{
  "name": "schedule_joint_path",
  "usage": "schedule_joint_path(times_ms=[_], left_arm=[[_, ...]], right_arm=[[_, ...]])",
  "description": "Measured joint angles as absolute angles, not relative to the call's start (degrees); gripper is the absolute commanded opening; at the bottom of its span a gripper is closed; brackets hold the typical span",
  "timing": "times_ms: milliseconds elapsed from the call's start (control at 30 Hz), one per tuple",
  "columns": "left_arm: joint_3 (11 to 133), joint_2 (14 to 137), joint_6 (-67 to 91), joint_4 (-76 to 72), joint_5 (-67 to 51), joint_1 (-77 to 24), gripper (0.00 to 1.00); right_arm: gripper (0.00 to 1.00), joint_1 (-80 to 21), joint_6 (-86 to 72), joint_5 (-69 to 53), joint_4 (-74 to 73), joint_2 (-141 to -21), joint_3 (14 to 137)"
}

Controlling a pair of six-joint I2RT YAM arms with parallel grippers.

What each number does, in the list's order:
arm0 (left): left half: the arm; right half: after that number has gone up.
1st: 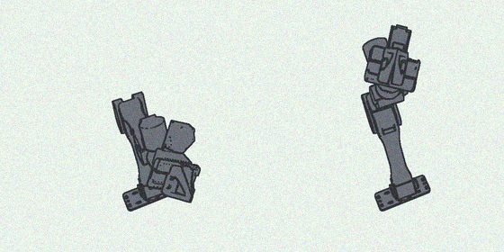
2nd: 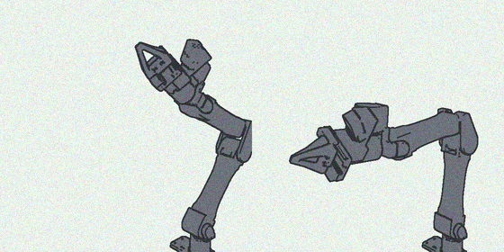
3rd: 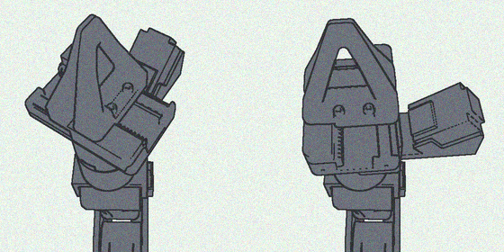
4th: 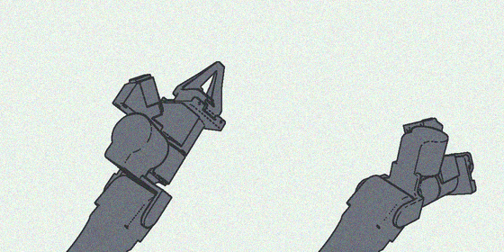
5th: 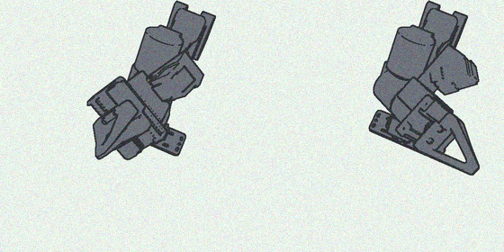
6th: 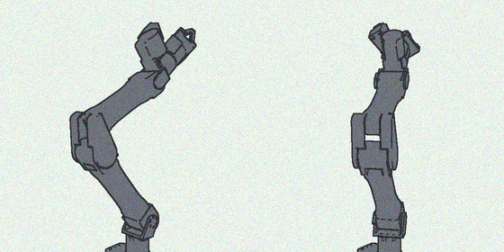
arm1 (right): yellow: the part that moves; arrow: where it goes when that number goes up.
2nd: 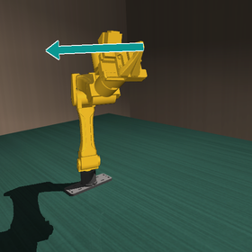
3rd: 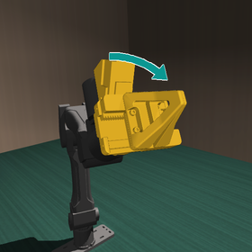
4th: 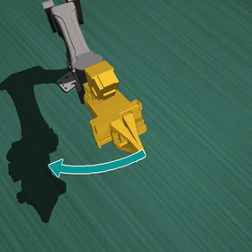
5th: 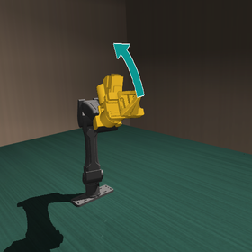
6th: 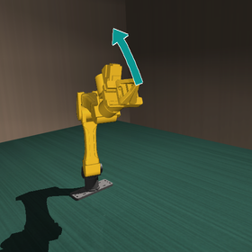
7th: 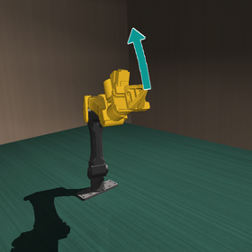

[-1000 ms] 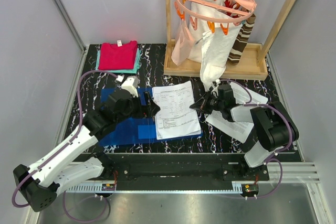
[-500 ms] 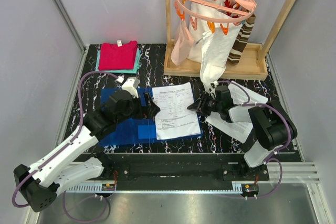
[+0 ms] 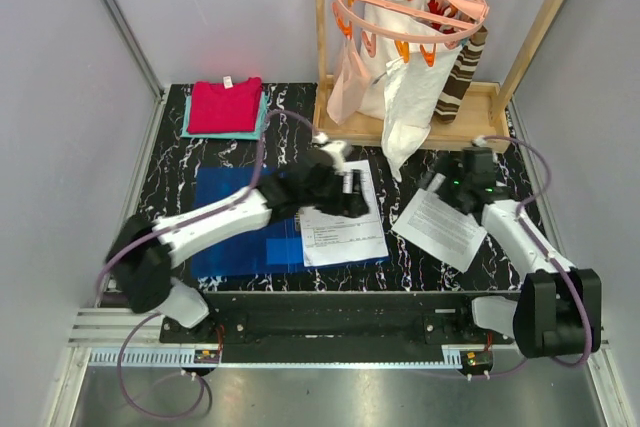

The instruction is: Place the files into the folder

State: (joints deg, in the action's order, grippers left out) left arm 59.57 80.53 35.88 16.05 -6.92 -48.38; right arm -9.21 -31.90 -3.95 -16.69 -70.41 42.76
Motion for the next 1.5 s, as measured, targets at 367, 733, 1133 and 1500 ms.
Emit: schedule_joint_path(times_ms=[367,733,1133,1500], left_arm=[[96.5,122.8,36.4,9.7,-13.5,-59.1,0.69],[105.9,135.6,41.1,11.9,-14.7,-58.7,0.66],[106.6,136.4,44.1,14.2,-16.1,-56.9,0.64],[106.8,136.7,43.3,15.1,-19.8,-55.0,0.64]], right_arm=[[0.91,14.8,-34.0,5.9,-28.7,-69.4,39.8],[0.87,25.9,-35.2,1.8,-24.3,-76.4,39.0],[0.8,26.0,-34.8,-7.2,-17.3,-78.4,36.9],[0.76,26.3,-34.3,-16.3,-15.9,-73.9,33.8]])
